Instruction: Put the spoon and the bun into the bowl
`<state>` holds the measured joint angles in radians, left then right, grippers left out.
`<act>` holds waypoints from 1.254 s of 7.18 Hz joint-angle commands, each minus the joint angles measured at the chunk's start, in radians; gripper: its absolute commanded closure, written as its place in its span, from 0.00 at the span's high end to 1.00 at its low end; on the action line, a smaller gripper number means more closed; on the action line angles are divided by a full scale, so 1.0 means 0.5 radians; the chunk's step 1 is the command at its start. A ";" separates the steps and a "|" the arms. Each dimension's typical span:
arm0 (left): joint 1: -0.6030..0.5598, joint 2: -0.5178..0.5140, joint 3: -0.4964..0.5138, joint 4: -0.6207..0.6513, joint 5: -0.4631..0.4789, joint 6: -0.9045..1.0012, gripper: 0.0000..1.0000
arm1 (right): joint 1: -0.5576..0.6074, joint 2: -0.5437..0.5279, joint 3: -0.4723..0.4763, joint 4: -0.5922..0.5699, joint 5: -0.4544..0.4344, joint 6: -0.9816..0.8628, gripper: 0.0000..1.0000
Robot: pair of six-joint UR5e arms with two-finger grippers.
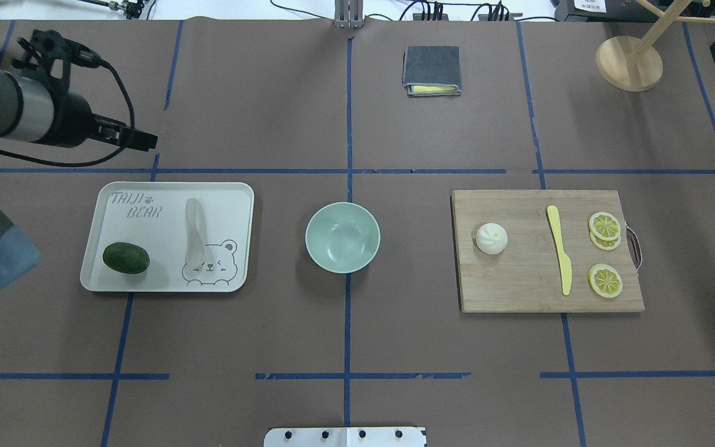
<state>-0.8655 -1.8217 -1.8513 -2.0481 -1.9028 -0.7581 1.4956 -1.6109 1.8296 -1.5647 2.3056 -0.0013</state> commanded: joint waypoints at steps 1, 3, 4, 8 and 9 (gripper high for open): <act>0.245 -0.026 0.015 0.096 0.267 -0.643 0.84 | 0.000 -0.003 -0.005 0.000 0.000 0.003 1.00; 0.463 -0.099 0.158 0.099 0.455 -0.978 0.74 | 0.003 -0.003 -0.011 -0.003 0.000 0.003 1.00; 0.500 -0.106 0.208 0.099 0.458 -0.981 0.74 | 0.000 0.001 -0.021 0.000 0.000 0.000 1.00; 0.528 -0.115 0.322 0.083 0.455 -0.984 0.62 | 0.000 0.001 -0.030 0.000 0.000 0.000 1.00; 0.535 -0.115 0.328 0.083 0.455 -0.984 0.60 | 0.000 0.001 -0.039 0.000 0.000 0.000 1.00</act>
<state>-0.6023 -1.8789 -1.6952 -2.0053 -1.6747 -1.2500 1.4957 -1.6107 1.8138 -1.5647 2.3056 -0.0015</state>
